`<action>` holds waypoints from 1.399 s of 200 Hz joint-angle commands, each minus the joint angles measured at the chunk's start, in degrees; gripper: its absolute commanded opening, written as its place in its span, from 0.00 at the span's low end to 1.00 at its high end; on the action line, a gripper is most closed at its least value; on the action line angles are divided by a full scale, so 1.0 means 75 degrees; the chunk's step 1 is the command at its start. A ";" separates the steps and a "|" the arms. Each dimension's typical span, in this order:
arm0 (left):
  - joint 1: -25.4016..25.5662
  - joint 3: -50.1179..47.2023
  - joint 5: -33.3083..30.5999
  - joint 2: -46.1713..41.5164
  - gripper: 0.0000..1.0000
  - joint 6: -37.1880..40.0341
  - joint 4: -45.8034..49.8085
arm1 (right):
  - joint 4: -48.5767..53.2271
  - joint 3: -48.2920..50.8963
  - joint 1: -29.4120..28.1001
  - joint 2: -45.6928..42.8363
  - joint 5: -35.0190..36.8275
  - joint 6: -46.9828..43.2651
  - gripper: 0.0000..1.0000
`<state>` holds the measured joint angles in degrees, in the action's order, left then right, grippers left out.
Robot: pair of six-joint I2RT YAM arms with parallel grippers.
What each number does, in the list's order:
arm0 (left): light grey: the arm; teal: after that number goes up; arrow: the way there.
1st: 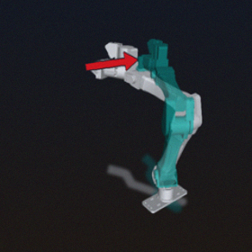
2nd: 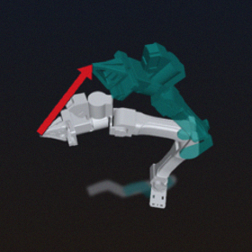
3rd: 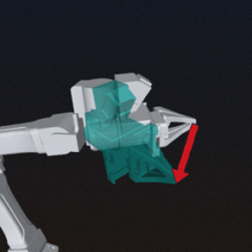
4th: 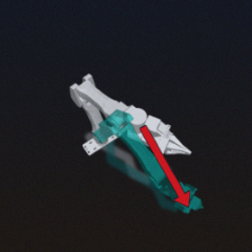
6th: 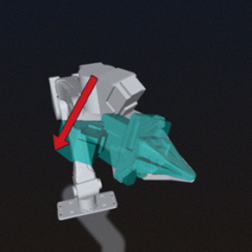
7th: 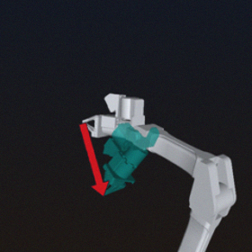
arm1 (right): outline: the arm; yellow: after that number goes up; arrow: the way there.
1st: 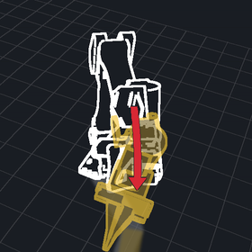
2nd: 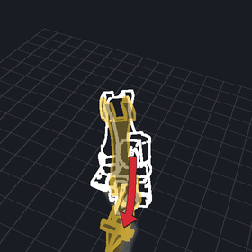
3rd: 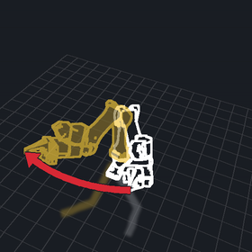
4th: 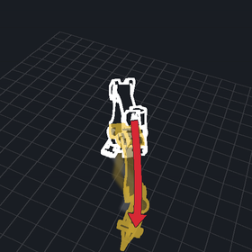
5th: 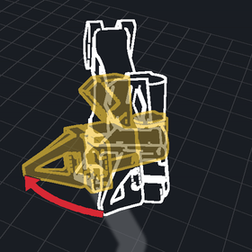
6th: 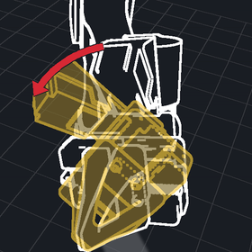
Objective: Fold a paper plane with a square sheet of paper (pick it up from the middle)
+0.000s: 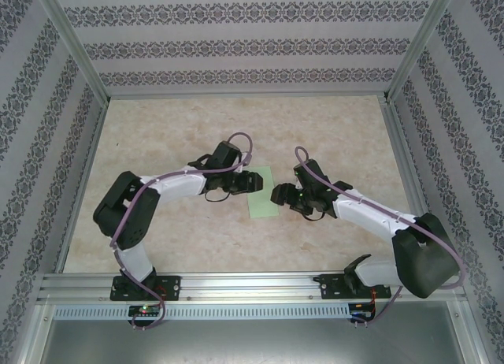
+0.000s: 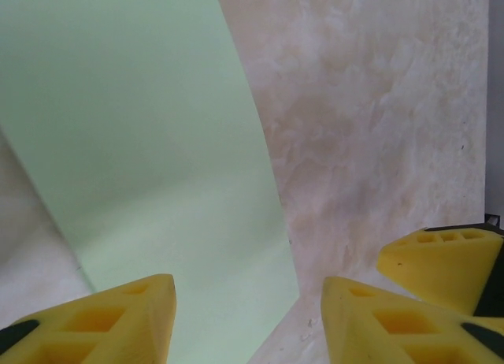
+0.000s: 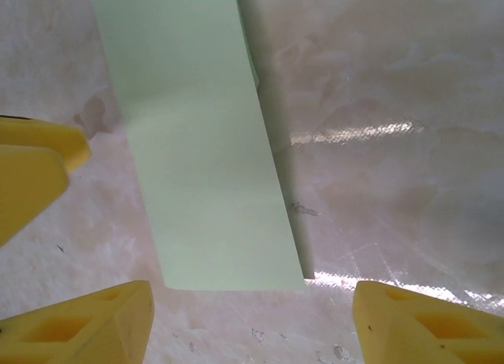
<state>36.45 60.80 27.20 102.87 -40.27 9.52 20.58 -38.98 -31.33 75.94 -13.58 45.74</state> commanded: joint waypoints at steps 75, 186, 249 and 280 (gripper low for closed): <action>0.0099 0.0280 -0.0725 0.0849 0.46 0.0046 0.0416 | -0.0662 0.0066 0.0146 0.0943 -0.0806 -0.0233 0.57; -0.0031 0.0027 -0.0877 0.0917 0.46 -0.0090 0.0426 | -0.1126 0.0030 0.0146 0.1574 -0.1691 -0.0497 0.55; -0.0037 0.0029 -0.0850 0.0926 0.47 -0.0091 0.0442 | -0.1818 0.0243 0.0146 0.1710 -0.2156 -0.0146 0.52; -0.0055 0.0019 -0.0849 0.0922 0.47 -0.0103 0.0454 | -0.2301 0.0394 0.0171 0.1725 -0.2368 0.0213 0.51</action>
<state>36.75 62.26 22.59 108.77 -40.64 11.49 7.99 -37.08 -30.48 88.38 -28.88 44.71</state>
